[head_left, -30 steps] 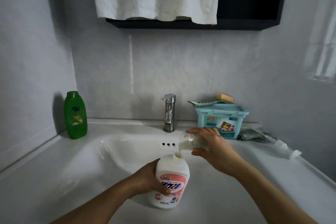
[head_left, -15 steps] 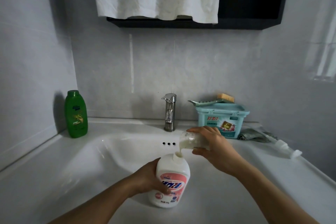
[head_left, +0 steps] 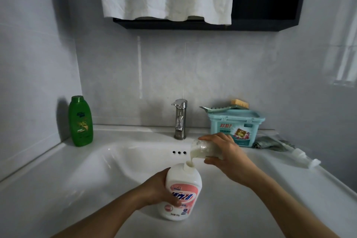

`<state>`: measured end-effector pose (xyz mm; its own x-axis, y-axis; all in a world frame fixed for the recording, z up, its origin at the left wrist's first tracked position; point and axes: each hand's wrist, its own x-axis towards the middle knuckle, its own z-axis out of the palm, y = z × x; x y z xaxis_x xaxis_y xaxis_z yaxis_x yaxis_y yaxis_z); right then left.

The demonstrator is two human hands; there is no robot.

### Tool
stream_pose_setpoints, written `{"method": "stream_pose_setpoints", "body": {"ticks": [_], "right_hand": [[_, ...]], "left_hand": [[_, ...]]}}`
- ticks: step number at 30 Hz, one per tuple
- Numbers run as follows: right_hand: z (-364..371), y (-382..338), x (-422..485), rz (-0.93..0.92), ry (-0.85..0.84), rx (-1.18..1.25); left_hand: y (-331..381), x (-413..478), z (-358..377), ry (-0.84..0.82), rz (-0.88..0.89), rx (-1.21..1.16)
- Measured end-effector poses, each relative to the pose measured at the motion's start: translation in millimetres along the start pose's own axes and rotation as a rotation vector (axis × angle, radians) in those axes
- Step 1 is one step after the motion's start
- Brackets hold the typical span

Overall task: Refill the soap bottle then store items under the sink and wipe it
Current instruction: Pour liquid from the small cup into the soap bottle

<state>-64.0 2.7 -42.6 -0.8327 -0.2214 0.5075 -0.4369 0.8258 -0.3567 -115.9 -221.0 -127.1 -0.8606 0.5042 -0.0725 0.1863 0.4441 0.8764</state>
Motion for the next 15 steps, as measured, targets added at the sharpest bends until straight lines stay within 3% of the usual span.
{"method": "stream_pose_setpoints", "body": {"ticks": [15], "right_hand": [[-4.6, -7.1, -1.6, 0.026, 0.000, 0.022]], "left_hand": [[1.4, -0.7, 1.0, 0.003, -0.001, -0.019]]}}
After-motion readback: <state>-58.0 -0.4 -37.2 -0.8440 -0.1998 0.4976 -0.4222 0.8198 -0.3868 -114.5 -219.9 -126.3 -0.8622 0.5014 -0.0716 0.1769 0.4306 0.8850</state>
